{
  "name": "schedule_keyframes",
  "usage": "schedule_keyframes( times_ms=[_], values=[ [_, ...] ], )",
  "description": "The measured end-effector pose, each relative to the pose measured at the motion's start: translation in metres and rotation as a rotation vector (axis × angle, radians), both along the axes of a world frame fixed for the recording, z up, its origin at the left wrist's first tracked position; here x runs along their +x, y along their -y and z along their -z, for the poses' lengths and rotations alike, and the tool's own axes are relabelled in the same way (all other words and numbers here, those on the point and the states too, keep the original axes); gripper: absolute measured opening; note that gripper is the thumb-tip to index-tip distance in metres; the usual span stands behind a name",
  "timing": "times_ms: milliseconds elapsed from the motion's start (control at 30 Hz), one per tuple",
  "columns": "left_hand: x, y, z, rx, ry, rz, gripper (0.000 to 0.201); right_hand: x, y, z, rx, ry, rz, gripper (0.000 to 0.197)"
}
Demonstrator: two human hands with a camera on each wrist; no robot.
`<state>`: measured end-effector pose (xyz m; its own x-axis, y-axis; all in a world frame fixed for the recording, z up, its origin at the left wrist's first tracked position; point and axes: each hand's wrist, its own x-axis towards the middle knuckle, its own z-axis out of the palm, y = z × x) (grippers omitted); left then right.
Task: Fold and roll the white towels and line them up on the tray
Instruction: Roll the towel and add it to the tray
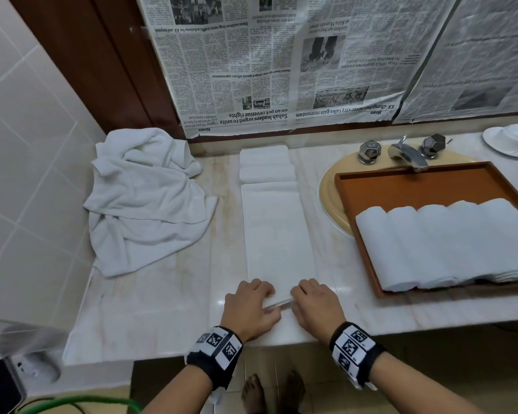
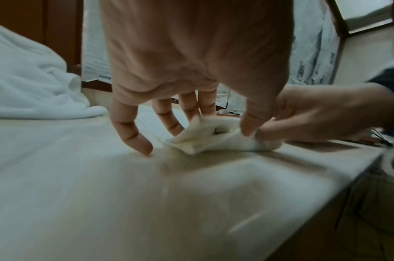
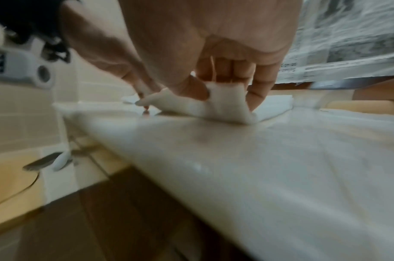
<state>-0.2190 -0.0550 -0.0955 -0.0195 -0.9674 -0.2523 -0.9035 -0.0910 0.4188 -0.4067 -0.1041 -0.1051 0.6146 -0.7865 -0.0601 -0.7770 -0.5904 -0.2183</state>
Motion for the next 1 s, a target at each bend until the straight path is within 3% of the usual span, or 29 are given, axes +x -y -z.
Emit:
schedule_keyframes(
  times_ms=[67,167,300,400,533,667,767,900,1000],
  values=[
    [-0.002,-0.006,-0.001,-0.017,0.051,0.059,0.049,-0.003,0.007,-0.005,0.091,0.031,0.027,0.015],
    [0.0,-0.01,0.003,-0.079,0.1,0.056,0.033,-0.008,0.014,-0.01,0.24,0.109,0.056,0.023],
    [0.014,-0.005,0.006,-0.072,-0.149,-0.105,0.027,-0.019,0.021,-0.012,0.411,0.286,0.184,0.017],
    [0.02,0.002,0.004,-0.032,-0.222,-0.194,0.018,-0.024,0.023,-0.012,0.497,0.406,0.283,0.013],
    [0.02,0.009,0.002,-0.041,-0.283,-0.249,0.016,-0.023,0.022,-0.007,0.366,0.353,0.184,0.016],
    [0.007,0.004,0.002,-0.107,-0.077,-0.16,0.01,-0.02,0.015,0.0,0.112,0.111,0.006,0.021],
    [0.002,-0.004,0.009,-0.164,0.052,-0.051,0.023,-0.019,0.011,-0.005,-0.041,-0.05,-0.065,0.018],
    [-0.003,-0.007,0.011,-0.149,0.027,-0.068,0.025,-0.017,0.004,-0.006,-0.048,-0.119,-0.078,0.021],
    [-0.007,-0.007,0.006,-0.133,0.035,-0.025,0.025,-0.014,0.004,-0.001,-0.011,-0.019,-0.044,0.019]
  ],
)
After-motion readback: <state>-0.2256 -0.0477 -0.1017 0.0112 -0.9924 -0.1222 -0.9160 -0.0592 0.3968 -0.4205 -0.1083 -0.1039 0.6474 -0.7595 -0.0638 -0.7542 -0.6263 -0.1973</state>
